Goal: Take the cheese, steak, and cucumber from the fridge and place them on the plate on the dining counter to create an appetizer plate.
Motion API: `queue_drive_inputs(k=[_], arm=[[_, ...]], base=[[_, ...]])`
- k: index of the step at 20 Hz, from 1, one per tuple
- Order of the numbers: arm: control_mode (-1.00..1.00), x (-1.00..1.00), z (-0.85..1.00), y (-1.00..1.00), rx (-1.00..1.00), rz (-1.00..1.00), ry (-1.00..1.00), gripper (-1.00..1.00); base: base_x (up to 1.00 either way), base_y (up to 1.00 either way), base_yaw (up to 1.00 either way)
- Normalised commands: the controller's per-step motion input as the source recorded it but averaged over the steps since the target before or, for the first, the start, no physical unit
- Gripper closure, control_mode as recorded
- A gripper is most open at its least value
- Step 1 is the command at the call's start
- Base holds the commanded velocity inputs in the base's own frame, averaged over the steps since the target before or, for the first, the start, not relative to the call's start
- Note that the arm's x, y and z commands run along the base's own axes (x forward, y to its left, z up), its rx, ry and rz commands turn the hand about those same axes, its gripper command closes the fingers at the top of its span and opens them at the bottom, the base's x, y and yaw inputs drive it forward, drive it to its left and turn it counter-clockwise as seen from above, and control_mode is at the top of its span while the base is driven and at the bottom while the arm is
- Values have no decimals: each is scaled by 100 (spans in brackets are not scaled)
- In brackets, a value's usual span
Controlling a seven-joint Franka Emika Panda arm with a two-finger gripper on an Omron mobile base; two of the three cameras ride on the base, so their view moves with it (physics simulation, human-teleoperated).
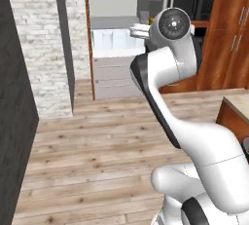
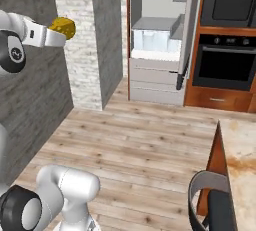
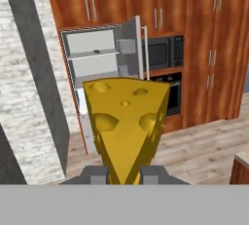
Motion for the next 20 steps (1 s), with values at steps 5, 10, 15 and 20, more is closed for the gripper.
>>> queue_drive_inputs(k=[5,10,15,20], arm=[[100,0,0,0,0,0,0,100],[100,0,0,0,0,0,0,100],[100,0,0,0,0,0,0,100],[100,0,0,0,0,0,0,100]], base=[[-100,11,0],[-100,0,0],[-100,0,-10],[-83,0,-32]])
